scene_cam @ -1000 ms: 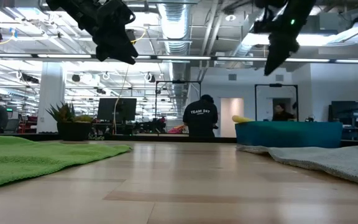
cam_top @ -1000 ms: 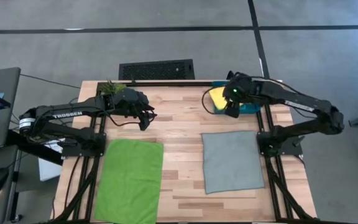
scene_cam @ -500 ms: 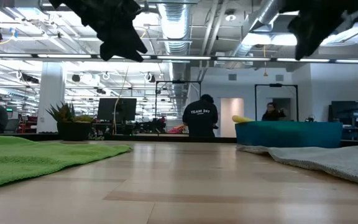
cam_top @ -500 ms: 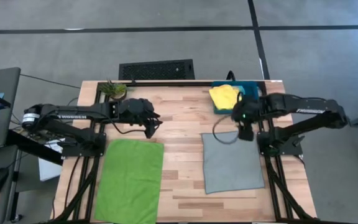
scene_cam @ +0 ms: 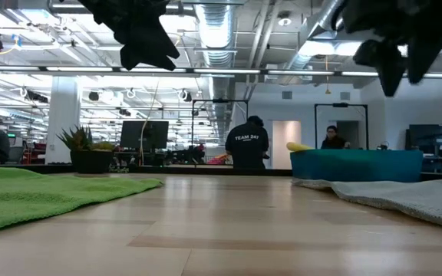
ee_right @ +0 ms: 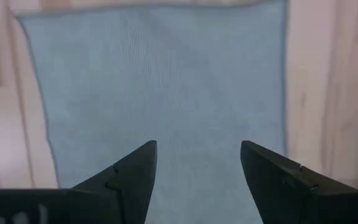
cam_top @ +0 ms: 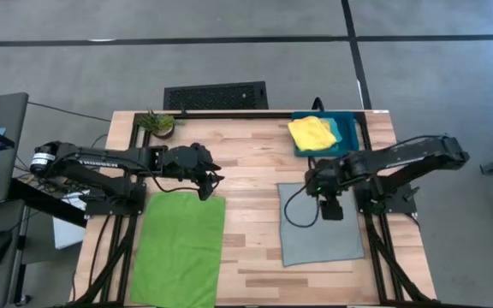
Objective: Fold microfiber towels
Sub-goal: Fold the gray microfiber cloth
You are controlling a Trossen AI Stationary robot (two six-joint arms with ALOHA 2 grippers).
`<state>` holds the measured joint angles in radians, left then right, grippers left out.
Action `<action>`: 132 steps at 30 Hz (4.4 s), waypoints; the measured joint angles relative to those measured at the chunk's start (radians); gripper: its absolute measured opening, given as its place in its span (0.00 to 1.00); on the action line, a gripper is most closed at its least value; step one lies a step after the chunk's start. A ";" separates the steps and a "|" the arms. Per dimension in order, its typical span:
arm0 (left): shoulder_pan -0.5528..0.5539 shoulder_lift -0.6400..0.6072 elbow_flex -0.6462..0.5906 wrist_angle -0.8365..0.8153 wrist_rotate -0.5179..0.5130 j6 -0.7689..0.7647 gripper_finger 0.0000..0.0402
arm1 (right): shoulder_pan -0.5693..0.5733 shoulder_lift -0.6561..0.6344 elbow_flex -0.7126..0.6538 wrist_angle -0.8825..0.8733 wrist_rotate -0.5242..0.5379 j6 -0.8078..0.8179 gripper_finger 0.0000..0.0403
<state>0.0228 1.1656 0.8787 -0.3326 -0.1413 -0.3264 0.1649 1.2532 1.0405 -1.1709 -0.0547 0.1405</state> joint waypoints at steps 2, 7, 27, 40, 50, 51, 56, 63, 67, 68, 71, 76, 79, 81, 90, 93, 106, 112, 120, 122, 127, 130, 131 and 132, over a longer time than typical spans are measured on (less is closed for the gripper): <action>-0.011 0.000 0.000 -0.003 0.002 0.004 0.41 | 0.006 0.060 -0.002 0.029 0.000 0.010 0.63; -0.048 0.000 0.000 -0.031 0.003 0.012 0.41 | 0.005 0.220 -0.002 0.115 0.000 0.005 0.63; -0.131 -0.001 0.000 -0.081 -0.006 -0.036 0.41 | -0.145 0.566 0.004 0.356 0.000 -0.229 0.63; -0.132 -0.001 0.000 -0.080 -0.066 -0.135 0.41 | -0.313 0.590 0.000 0.816 0.000 -0.429 0.63; -0.131 -0.001 0.000 -0.081 -0.083 -0.154 0.41 | -0.377 0.504 0.027 0.821 0.003 -0.399 0.63; -0.131 -0.001 0.000 -0.081 -0.083 -0.154 0.41 | -0.371 0.479 0.034 0.773 0.003 -0.399 0.63; -0.131 -0.001 0.000 -0.094 -0.084 -0.152 0.41 | -0.295 0.332 0.045 0.548 0.003 -0.436 0.63; -0.132 -0.001 0.000 -0.095 -0.107 -0.119 0.41 | -0.105 0.225 0.045 0.226 0.060 -0.302 0.63; -0.154 0.019 0.000 -0.100 -0.143 -0.114 0.41 | 0.025 0.216 0.036 0.111 0.056 -0.197 0.63; -0.163 0.032 0.000 -0.091 -0.144 -0.105 0.41 | 0.056 0.216 0.028 0.101 0.056 -0.171 0.63; -0.191 0.082 0.000 -0.031 -0.144 -0.082 0.41 | 0.145 0.212 -0.004 0.094 0.056 -0.083 0.63; -0.237 0.189 0.047 0.045 -0.149 -0.042 0.41 | 0.264 0.171 -0.066 0.103 0.066 0.083 0.63; -0.243 0.255 0.111 0.043 -0.154 -0.035 0.41 | 0.320 0.123 -0.115 0.089 0.089 0.155 0.63; -0.246 0.299 0.163 0.041 -0.155 -0.032 0.41 | 0.355 0.090 -0.147 0.108 0.091 0.184 0.63; -0.261 0.509 0.352 0.035 -0.155 -0.051 0.41 | 0.526 0.043 -0.292 0.192 0.130 0.291 0.63; -0.272 0.554 0.385 0.033 -0.155 -0.060 0.41 | 0.562 0.046 -0.298 0.204 0.186 0.306 0.63; -0.309 0.587 0.412 0.048 -0.160 -0.154 0.41 | 0.612 0.176 -0.401 0.397 0.240 0.315 0.63; -0.313 0.587 0.412 0.036 -0.160 -0.161 0.41 | 0.612 0.229 -0.400 0.396 0.248 0.316 0.63; -0.313 0.587 0.411 0.033 -0.161 -0.162 0.41 | 0.612 0.216 -0.405 0.403 0.265 0.333 0.63; -0.313 0.587 0.411 0.033 -0.161 -0.161 0.41 | 0.611 0.217 -0.405 0.404 0.270 0.343 0.60; -0.313 0.587 0.411 0.033 -0.161 -0.161 0.41 | 0.597 0.224 -0.405 0.413 0.259 0.348 0.46; -0.313 0.587 0.411 0.033 -0.161 -0.161 0.41 | 0.588 0.225 -0.405 0.423 0.254 0.349 0.34; -0.313 0.587 0.411 0.033 -0.161 -0.161 0.41 | 0.584 0.225 -0.405 0.427 0.253 0.350 0.30; -0.313 0.587 0.411 0.033 -0.161 -0.161 0.41 | 0.582 0.226 -0.405 0.430 0.251 0.350 0.26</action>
<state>-0.2897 1.7531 1.2896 -0.2995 -0.3019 -0.4870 0.7468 1.4790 0.6350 -0.7407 0.1965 0.4900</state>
